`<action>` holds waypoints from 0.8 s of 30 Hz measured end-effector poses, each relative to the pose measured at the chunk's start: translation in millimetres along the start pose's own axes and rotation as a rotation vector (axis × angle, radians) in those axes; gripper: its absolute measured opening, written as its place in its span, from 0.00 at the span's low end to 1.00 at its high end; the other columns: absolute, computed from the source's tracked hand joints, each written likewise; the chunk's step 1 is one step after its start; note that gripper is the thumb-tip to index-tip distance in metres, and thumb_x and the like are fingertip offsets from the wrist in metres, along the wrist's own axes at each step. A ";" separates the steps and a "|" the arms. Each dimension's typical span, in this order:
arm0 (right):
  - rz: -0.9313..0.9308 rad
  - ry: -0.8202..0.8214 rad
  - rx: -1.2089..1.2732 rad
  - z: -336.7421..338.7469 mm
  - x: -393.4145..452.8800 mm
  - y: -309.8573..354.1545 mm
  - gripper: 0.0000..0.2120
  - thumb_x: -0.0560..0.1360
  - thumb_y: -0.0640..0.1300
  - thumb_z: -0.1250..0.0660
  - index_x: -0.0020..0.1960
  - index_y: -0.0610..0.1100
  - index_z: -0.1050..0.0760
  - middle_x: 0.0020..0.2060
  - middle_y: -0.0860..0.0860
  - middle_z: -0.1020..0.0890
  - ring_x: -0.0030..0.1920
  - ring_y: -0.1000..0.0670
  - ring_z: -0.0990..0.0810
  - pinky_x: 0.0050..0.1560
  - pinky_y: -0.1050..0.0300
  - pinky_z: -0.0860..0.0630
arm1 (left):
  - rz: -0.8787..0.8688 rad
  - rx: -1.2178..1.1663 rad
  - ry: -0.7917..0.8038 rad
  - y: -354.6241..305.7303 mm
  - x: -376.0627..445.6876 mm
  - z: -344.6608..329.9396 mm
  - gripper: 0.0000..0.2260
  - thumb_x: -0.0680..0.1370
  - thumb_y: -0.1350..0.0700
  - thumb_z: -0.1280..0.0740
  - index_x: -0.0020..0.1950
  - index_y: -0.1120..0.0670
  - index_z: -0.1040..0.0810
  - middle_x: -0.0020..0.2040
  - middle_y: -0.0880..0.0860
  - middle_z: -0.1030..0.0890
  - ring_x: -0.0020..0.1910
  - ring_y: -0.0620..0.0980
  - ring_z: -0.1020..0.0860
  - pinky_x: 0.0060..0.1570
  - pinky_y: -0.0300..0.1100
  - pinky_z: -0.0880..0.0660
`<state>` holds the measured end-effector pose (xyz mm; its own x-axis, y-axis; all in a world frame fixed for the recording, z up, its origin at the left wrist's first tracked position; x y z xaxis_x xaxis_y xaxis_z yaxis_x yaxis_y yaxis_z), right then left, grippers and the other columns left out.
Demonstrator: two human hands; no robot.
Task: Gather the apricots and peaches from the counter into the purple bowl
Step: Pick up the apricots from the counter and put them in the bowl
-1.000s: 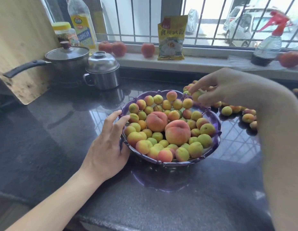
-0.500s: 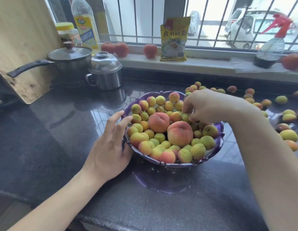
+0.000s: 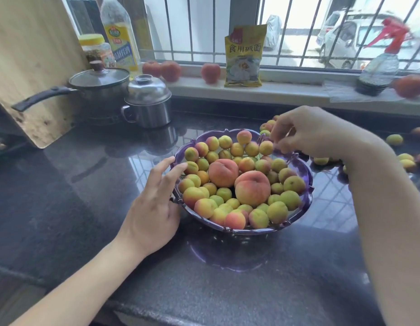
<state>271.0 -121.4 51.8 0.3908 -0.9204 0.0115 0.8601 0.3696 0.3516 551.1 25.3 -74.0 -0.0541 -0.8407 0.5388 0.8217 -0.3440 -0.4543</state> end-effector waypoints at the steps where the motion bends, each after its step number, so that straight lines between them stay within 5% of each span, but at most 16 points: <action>1: -0.028 -0.057 0.036 4.4 -0.2 -5.1 0.08 0.76 0.42 0.29 0.46 0.56 0.19 0.42 0.54 0.16 0.39 0.44 0.14 0.39 0.41 0.16 | 0.032 -0.114 -0.021 2.3 0.6 1.7 0.32 0.74 0.63 0.42 0.76 0.44 0.31 0.78 0.51 0.30 0.72 0.51 0.25 0.63 0.42 0.21; 4: -0.132 -0.180 0.026 9.8 -0.3 -18.4 0.08 0.80 0.42 0.36 0.49 0.53 0.19 0.43 0.48 0.16 0.36 0.46 0.15 0.38 0.46 0.16 | 0.384 -0.593 -0.144 16.0 12.9 8.5 0.28 0.78 0.72 0.41 0.66 0.44 0.20 0.68 0.51 0.19 0.66 0.51 0.19 0.60 0.45 0.18; 6: -0.247 -0.147 0.067 6.2 2.4 -28.9 0.12 0.81 0.39 0.40 0.51 0.51 0.20 0.42 0.45 0.16 0.34 0.46 0.14 0.38 0.43 0.15 | 0.651 -0.899 -0.198 19.7 34.0 5.9 0.16 0.84 0.62 0.40 0.65 0.49 0.18 0.66 0.55 0.17 0.65 0.53 0.17 0.60 0.50 0.18; 8: -0.351 0.026 0.195 -4.7 3.6 -36.4 0.14 0.80 0.34 0.41 0.51 0.47 0.20 0.41 0.43 0.15 0.35 0.44 0.13 0.41 0.38 0.16 | 0.839 -1.179 -0.072 13.3 58.0 -7.9 0.17 0.87 0.49 0.42 0.67 0.56 0.20 0.67 0.60 0.17 0.62 0.56 0.16 0.64 0.55 0.21; 11: -0.361 0.254 0.213 -18.9 4.3 -42.3 0.11 0.80 0.38 0.39 0.52 0.46 0.18 0.40 0.43 0.13 0.40 0.42 0.12 0.51 0.34 0.17 | 0.932 -1.397 0.232 -1.6 85.2 -28.5 0.27 0.88 0.43 0.49 0.69 0.62 0.21 0.66 0.65 0.17 0.62 0.62 0.15 0.63 0.57 0.21; 13: -0.302 0.263 0.072 -19.3 5.0 -40.0 0.09 0.81 0.44 0.38 0.53 0.48 0.19 0.41 0.46 0.13 0.38 0.45 0.12 0.52 0.39 0.17 | 0.944 -1.424 0.305 2.6 94.4 -34.4 0.26 0.88 0.44 0.48 0.69 0.62 0.21 0.66 0.63 0.17 0.61 0.62 0.15 0.60 0.56 0.17; 16: -0.253 0.168 -0.090 -19.2 13.3 -22.2 0.07 0.81 0.46 0.38 0.55 0.53 0.21 0.43 0.46 0.15 0.37 0.44 0.14 0.40 0.46 0.17 | 0.983 -1.357 0.305 21.9 97.4 -27.4 0.20 0.87 0.49 0.42 0.64 0.61 0.17 0.63 0.62 0.16 0.58 0.60 0.14 0.59 0.56 0.16; 18: -0.197 0.120 0.019 -26.3 26.4 -4.0 0.09 0.82 0.44 0.37 0.56 0.50 0.20 0.43 0.48 0.16 0.36 0.47 0.15 0.33 0.52 0.19 | 0.945 -1.271 0.336 37.5 95.8 -15.3 0.20 0.86 0.51 0.41 0.66 0.62 0.17 0.64 0.63 0.16 0.61 0.60 0.15 0.61 0.56 0.17; 21: -0.144 0.081 0.287 -44.7 54.1 15.3 0.09 0.83 0.43 0.37 0.57 0.49 0.18 0.44 0.50 0.14 0.37 0.53 0.15 0.27 0.64 0.24 | 0.859 -1.107 0.177 67.8 100.6 12.4 0.17 0.87 0.57 0.42 0.72 0.60 0.20 0.67 0.62 0.17 0.63 0.59 0.16 0.60 0.53 0.16; 24: -0.243 -0.147 0.533 -66.6 75.8 2.2 0.10 0.84 0.40 0.39 0.55 0.45 0.19 0.49 0.45 0.16 0.35 0.51 0.16 0.30 0.61 0.20 | 0.796 -0.963 0.039 93.6 102.5 31.5 0.17 0.85 0.65 0.42 0.69 0.59 0.19 0.61 0.60 0.14 0.58 0.56 0.13 0.55 0.49 0.15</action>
<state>324.4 -181.8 -8.9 0.1220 -0.9925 -0.0122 0.6213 0.0668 0.7807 640.4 -79.8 -39.0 0.2372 -0.9617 -0.1373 -0.1134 0.1130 -0.9871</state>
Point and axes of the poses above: each hand's wrist, its own x-axis towards the middle knuckle, its own z-axis out of the back of the hand, y = z × x, the point moved 4 cm from there along x, towards the middle knuckle
